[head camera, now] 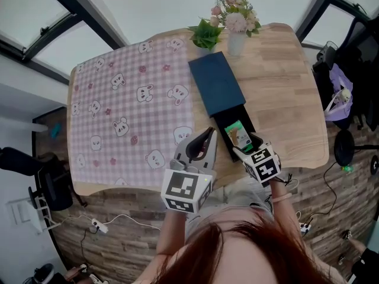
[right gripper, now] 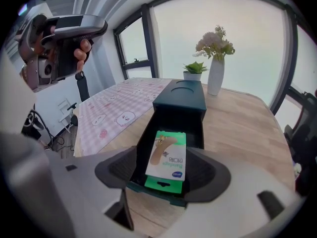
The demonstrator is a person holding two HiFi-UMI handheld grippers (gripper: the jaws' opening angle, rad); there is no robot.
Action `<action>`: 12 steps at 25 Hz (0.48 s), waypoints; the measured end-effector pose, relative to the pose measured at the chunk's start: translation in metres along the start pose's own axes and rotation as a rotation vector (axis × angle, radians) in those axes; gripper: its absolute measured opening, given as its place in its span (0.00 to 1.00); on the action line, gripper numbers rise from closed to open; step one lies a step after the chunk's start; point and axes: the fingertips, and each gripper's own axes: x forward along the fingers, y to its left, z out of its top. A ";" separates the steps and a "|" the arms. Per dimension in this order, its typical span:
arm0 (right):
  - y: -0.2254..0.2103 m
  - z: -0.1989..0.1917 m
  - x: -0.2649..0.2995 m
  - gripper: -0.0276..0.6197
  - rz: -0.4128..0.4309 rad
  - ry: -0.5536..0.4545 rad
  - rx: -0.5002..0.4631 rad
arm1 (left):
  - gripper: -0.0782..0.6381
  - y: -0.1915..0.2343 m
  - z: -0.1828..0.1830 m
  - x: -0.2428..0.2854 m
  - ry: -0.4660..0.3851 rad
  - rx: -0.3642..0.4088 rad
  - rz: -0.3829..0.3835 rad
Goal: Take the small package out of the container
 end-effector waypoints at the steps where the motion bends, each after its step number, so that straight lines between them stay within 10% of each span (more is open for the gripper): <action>1: 0.000 -0.001 0.002 0.51 -0.001 0.015 -0.001 | 0.13 0.002 0.000 0.001 0.002 -0.001 -0.001; 12: -0.003 -0.012 0.021 0.53 -0.015 0.123 -0.001 | 0.13 0.017 0.000 0.012 0.020 -0.010 -0.018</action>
